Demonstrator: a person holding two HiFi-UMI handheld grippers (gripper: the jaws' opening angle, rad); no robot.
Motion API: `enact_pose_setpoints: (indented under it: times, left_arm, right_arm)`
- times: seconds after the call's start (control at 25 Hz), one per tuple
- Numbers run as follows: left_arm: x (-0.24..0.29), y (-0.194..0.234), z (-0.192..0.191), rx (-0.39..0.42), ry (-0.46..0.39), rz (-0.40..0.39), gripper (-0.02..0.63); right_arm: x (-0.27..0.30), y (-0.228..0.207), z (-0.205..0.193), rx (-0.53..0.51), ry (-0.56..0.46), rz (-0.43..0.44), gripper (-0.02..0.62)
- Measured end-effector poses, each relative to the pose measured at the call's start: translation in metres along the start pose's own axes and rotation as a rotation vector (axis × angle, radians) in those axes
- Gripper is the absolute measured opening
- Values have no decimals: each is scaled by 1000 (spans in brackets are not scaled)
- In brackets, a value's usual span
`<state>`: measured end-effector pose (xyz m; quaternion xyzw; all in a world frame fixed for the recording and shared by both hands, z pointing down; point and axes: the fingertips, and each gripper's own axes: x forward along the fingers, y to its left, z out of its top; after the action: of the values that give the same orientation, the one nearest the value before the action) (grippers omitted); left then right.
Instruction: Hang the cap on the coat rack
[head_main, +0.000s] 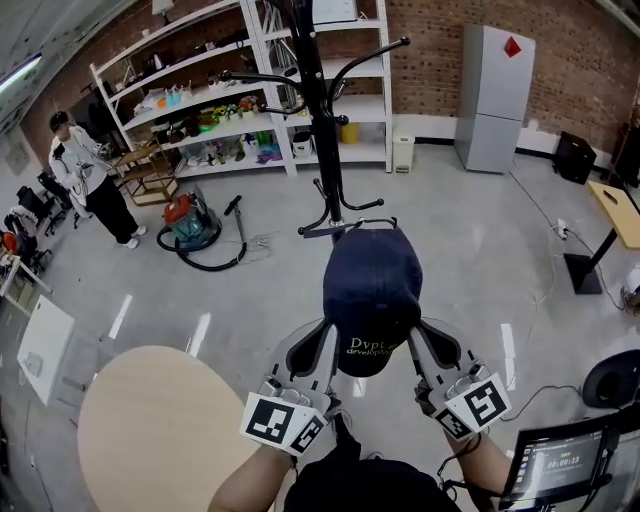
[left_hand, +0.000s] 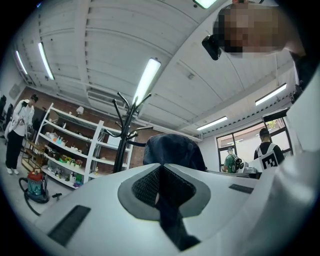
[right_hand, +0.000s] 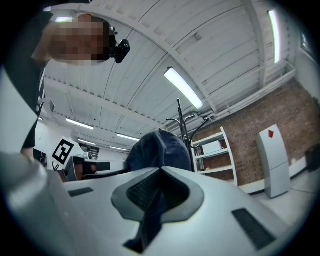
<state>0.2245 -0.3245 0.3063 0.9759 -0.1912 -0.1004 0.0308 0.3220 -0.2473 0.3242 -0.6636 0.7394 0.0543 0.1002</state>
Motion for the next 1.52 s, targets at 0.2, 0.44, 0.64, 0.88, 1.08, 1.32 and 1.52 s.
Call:
enact_pose_setpoints:
  times: [0.2, 0.44, 0.64, 0.88, 1.08, 1.32, 1.52]
  left_arm:
    - [30, 15, 8, 14, -41, -33, 18]
    - [58, 42, 20, 67, -93, -67, 18]
    - [81, 67, 32, 92, -120, -106, 18]
    - [99, 83, 31, 88, -133, -174, 18]
    - [112, 95, 30, 71, -159, -187, 19]
    - [128, 102, 44, 82, -180, -166, 18]
    - [142, 105, 43, 107, -191, -135, 18]
  right_arm:
    - [28, -25, 6, -29, -24, -25, 14]
    - [65, -41, 13, -104, -58, -59, 14]
    - [100, -55, 20, -151, -91, -101, 14]
    - [123, -68, 23, -186, -118, -155, 14]
    - [136, -75, 26, -223, -122, -161, 14]
    - [155, -86, 40, -233, -145, -139, 14]
    - [166, -103, 40, -237, -170, -100, 15]
